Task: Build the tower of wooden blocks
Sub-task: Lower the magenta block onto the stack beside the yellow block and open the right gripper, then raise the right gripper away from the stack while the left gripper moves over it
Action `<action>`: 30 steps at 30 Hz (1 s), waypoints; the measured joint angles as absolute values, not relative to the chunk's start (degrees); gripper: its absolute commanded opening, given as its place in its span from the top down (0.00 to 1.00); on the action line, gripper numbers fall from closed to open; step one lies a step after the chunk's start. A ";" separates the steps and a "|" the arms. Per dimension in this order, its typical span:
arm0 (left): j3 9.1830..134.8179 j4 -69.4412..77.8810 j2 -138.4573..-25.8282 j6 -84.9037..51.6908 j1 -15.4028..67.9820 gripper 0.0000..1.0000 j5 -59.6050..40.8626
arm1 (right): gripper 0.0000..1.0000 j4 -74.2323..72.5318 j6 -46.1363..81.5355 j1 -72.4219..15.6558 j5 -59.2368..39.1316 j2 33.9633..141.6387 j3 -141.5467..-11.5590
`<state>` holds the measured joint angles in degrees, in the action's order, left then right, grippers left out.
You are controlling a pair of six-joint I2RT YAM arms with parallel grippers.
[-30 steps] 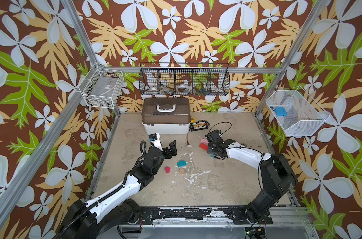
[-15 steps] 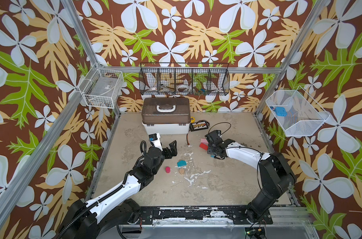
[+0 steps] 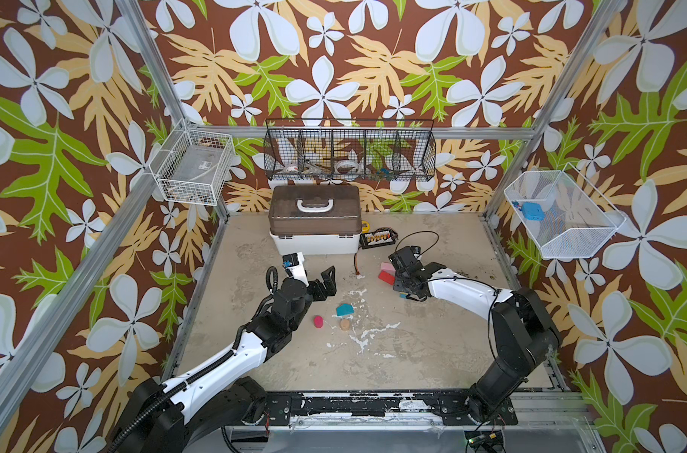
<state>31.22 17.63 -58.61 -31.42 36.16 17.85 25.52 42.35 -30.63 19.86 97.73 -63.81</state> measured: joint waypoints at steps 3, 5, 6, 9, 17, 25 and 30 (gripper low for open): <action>31.22 17.63 -58.63 -31.42 36.16 0.00 17.74 | 0.67 25.67 43.03 -30.63 19.86 97.80 -64.25; 31.22 17.63 -58.63 -31.42 36.16 0.00 17.74 | 0.67 25.74 43.24 -30.63 19.86 97.91 -64.55; 31.22 17.63 -58.63 -31.42 36.16 0.00 17.72 | 0.67 25.74 43.27 -30.63 19.86 97.95 -64.64; 31.22 17.63 -58.67 -31.42 36.16 0.00 17.72 | 0.67 25.76 43.48 -30.63 19.75 98.15 -64.71; 31.22 17.63 -58.70 -31.42 36.16 0.00 17.69 | 0.64 25.74 44.34 -30.63 19.46 98.83 -64.84; 31.22 17.63 -58.87 -31.42 36.16 0.00 17.63 | 0.58 25.76 44.56 -30.63 19.46 98.67 -64.82; 31.22 17.63 -58.94 -31.42 36.16 0.00 17.54 | 0.49 25.67 44.53 -30.63 19.44 97.91 -64.36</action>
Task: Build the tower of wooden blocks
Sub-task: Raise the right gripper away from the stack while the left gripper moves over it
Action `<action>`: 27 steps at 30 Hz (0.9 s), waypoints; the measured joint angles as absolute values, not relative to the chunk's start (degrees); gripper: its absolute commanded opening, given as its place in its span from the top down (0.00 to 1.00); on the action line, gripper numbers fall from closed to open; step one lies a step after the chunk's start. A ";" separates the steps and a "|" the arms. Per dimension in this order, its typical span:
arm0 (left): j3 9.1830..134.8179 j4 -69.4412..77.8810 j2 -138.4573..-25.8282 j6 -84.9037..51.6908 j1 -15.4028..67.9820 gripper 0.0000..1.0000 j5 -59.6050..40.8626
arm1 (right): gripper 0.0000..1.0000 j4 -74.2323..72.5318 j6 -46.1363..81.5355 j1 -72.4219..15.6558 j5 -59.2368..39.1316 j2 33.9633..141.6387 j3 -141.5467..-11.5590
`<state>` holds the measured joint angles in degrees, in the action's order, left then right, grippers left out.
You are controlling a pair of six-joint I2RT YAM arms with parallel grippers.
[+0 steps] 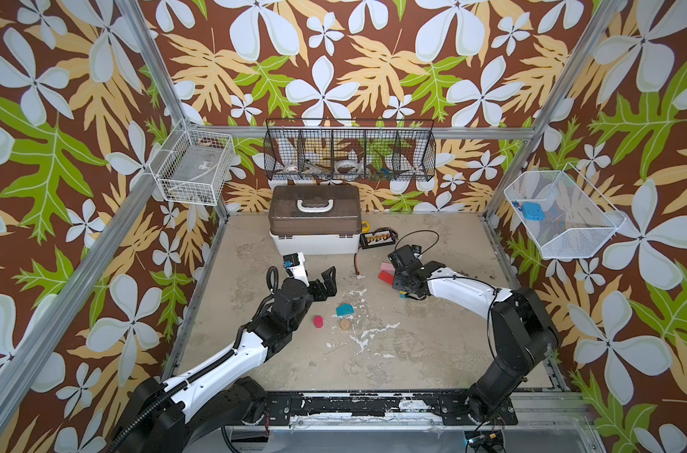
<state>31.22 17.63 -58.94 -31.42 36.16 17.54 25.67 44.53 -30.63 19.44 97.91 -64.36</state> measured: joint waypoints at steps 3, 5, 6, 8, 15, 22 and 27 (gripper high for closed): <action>31.22 17.63 -58.96 -31.42 36.16 0.00 17.52 | 0.45 25.45 44.45 -30.63 19.22 96.66 -63.35; 31.22 17.69 -59.31 -31.40 36.16 0.00 17.32 | 0.43 25.30 43.94 -30.70 19.05 94.89 -62.46; 31.22 17.78 -59.68 -31.40 36.16 0.01 16.71 | 0.42 25.30 43.46 -30.76 19.05 93.95 -62.15; 31.68 17.80 -61.12 -31.38 36.23 0.01 15.77 | 0.40 25.15 42.96 -30.85 19.07 91.15 -61.28; 39.79 17.34 -73.73 -29.39 41.17 0.05 10.79 | 0.35 24.53 41.91 -30.94 21.15 80.29 -56.53; 55.00 9.50 -93.21 -25.71 45.28 0.07 6.74 | 0.33 20.16 43.11 -26.50 22.96 67.75 -44.64; 60.53 4.32 -99.31 -25.02 45.28 0.07 4.60 | 0.33 14.57 43.24 -21.26 22.70 59.70 -35.07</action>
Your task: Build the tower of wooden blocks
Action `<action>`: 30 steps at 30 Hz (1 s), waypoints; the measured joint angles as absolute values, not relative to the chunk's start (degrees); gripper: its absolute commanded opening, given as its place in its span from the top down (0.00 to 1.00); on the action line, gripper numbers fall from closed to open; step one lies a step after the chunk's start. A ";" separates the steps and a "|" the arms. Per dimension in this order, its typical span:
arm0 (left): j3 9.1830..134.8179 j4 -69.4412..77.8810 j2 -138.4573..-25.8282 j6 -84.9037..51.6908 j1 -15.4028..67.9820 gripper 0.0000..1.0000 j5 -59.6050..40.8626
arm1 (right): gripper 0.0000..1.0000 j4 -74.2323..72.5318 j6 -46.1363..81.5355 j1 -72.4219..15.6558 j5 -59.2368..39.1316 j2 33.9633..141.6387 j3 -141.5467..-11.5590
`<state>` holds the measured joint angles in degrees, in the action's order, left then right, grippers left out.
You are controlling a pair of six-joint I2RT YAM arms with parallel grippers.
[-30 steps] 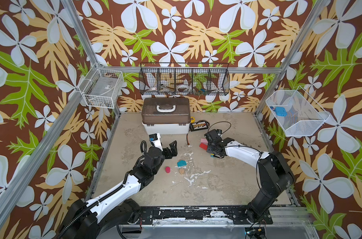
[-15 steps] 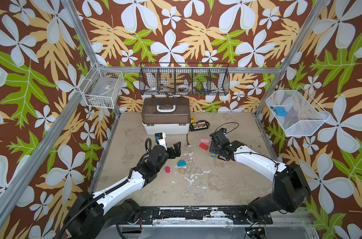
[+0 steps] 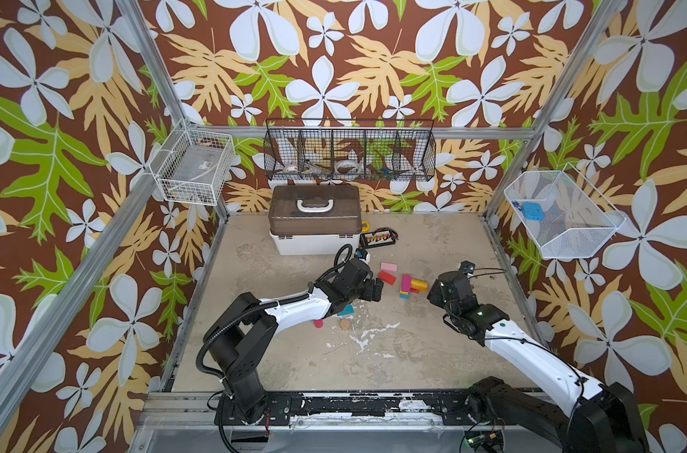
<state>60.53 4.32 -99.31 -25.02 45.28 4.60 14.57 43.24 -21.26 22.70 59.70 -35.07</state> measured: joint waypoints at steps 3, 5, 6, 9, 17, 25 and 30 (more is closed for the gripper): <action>63.92 1.96 -103.09 -24.84 45.32 0.07 3.75 | 0.33 13.04 42.92 -17.26 21.76 57.08 -33.63; 68.14 -0.30 -107.02 -25.28 45.32 0.09 2.52 | 0.33 11.44 42.30 -15.25 21.04 55.11 -33.08; 70.06 -0.99 -108.73 -25.43 45.32 0.09 2.24 | 0.33 10.66 41.93 -14.76 20.97 54.19 -32.53; 75.64 -2.79 -113.78 -27.11 45.32 0.09 0.58 | 0.33 9.06 41.08 -13.63 21.02 51.44 -30.22; 82.15 -6.59 -120.27 -29.65 45.32 0.10 -0.25 | 0.34 7.22 39.83 -12.60 20.25 48.10 -29.69; 84.71 -6.46 -123.24 -28.53 45.32 0.10 -1.10 | 0.34 5.89 39.83 -12.56 17.50 49.01 -29.69; 84.79 -6.42 -123.28 -28.38 45.32 0.11 -1.78 | 0.34 5.43 39.86 -12.56 16.34 49.10 -29.63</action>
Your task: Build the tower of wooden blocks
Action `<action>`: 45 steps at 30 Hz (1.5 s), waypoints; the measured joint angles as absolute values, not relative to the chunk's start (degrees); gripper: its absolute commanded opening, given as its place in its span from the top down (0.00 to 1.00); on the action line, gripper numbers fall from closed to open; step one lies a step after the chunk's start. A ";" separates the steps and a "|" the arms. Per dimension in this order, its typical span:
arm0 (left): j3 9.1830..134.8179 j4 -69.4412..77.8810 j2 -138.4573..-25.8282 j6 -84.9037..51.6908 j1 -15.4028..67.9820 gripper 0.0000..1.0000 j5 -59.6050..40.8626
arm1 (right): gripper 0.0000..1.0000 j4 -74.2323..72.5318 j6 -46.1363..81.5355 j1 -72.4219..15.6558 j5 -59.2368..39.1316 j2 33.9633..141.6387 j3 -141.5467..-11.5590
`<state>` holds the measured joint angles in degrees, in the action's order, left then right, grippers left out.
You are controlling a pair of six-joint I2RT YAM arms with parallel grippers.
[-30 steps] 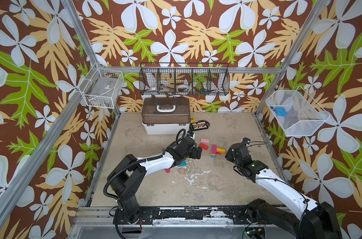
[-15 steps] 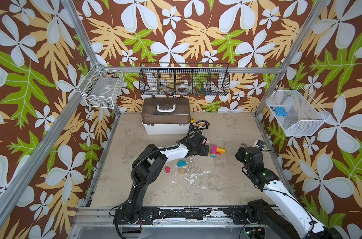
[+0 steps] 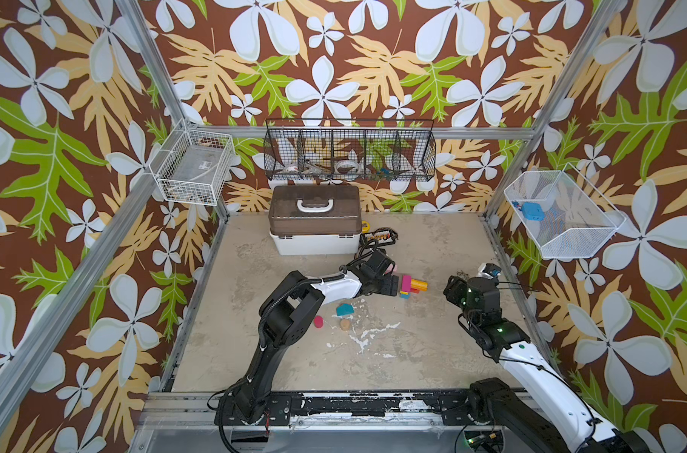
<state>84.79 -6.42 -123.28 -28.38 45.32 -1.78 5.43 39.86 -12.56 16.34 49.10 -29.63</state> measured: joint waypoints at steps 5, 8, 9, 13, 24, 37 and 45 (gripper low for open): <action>84.79 -6.31 -123.28 -28.38 45.32 0.11 -3.09 | 0.34 5.23 39.86 -12.56 15.35 49.06 -29.61; 84.68 -6.26 -123.15 -28.38 45.32 0.11 -3.73 | 0.34 5.26 39.86 -12.56 15.16 48.73 -29.61; 84.53 -6.26 -123.07 -28.38 45.32 0.11 -3.92 | 0.34 5.32 39.86 -12.56 15.14 48.51 -29.58; 84.27 -6.15 -122.89 -28.38 45.32 0.11 -4.58 | 0.34 5.41 39.86 -12.56 15.05 47.81 -29.39; 83.61 -5.80 -122.50 -28.36 45.32 0.11 -5.96 | 0.34 5.65 39.88 -12.56 14.96 47.62 -29.06; 83.33 -5.67 -122.34 -28.38 45.32 0.12 -6.72 | 0.34 5.65 39.90 -12.56 14.55 47.48 -29.04; 83.24 -5.50 -122.32 -28.38 45.32 0.12 -6.96 | 0.34 5.65 39.90 -12.56 13.89 47.48 -29.04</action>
